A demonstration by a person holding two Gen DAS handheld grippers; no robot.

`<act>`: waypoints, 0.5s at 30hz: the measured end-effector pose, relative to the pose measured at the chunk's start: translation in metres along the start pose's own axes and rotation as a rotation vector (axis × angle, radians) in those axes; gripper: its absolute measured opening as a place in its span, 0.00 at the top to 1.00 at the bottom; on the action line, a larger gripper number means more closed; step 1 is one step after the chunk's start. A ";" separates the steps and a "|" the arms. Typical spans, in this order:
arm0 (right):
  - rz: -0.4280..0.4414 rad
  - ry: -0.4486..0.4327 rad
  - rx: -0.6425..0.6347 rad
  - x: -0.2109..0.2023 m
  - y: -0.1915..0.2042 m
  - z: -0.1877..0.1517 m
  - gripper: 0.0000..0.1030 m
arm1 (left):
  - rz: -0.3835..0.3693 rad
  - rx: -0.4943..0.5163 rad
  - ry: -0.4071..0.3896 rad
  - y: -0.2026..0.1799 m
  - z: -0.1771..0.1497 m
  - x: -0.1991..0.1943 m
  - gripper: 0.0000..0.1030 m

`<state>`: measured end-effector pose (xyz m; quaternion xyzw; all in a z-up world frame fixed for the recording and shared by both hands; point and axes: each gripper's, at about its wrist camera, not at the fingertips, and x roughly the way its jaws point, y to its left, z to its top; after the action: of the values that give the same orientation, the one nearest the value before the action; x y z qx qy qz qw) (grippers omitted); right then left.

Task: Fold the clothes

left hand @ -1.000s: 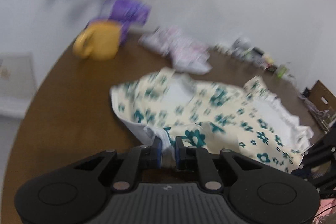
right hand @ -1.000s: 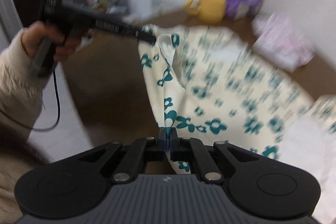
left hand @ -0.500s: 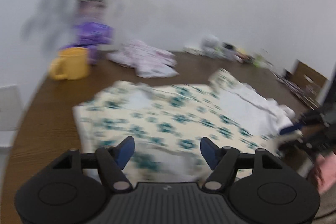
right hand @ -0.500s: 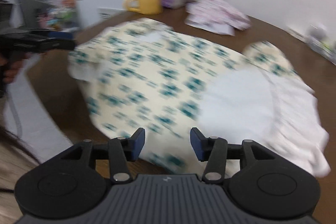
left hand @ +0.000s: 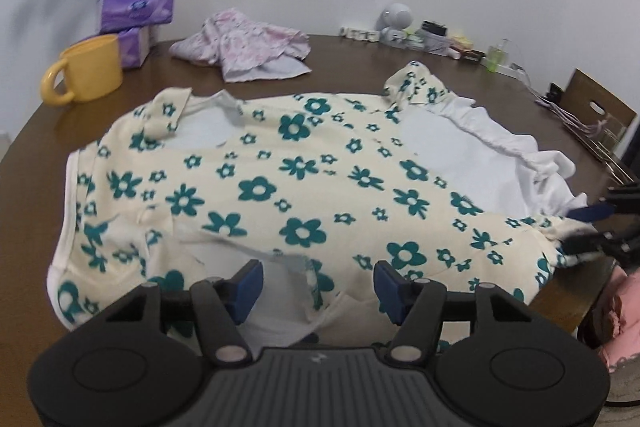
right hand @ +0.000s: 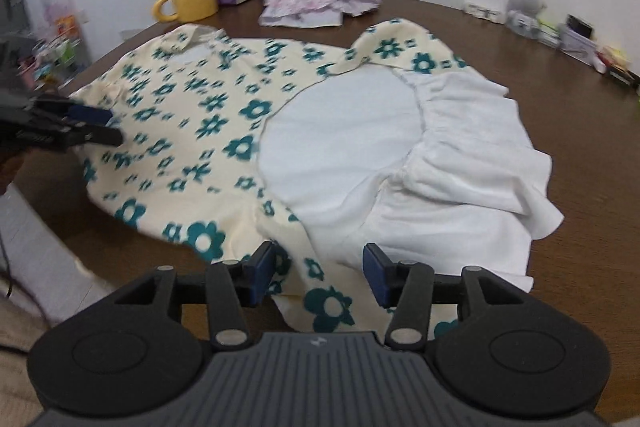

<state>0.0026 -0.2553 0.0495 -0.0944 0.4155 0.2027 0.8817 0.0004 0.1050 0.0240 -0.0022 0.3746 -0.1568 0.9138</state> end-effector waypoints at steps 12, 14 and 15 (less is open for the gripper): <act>0.068 0.079 -0.141 -0.008 -0.008 0.004 0.71 | 0.063 0.026 -0.010 -0.021 0.001 -0.004 0.42; 0.100 0.044 -0.094 -0.017 -0.015 0.012 0.58 | 0.034 -0.002 -0.047 -0.016 0.009 -0.018 0.41; 0.105 0.007 -0.060 -0.022 -0.021 0.019 0.55 | 0.030 -0.014 -0.070 -0.012 0.013 -0.025 0.39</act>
<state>0.0122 -0.2735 0.0784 -0.0995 0.4165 0.2606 0.8653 -0.0106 0.0989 0.0521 -0.0083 0.3436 -0.1404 0.9285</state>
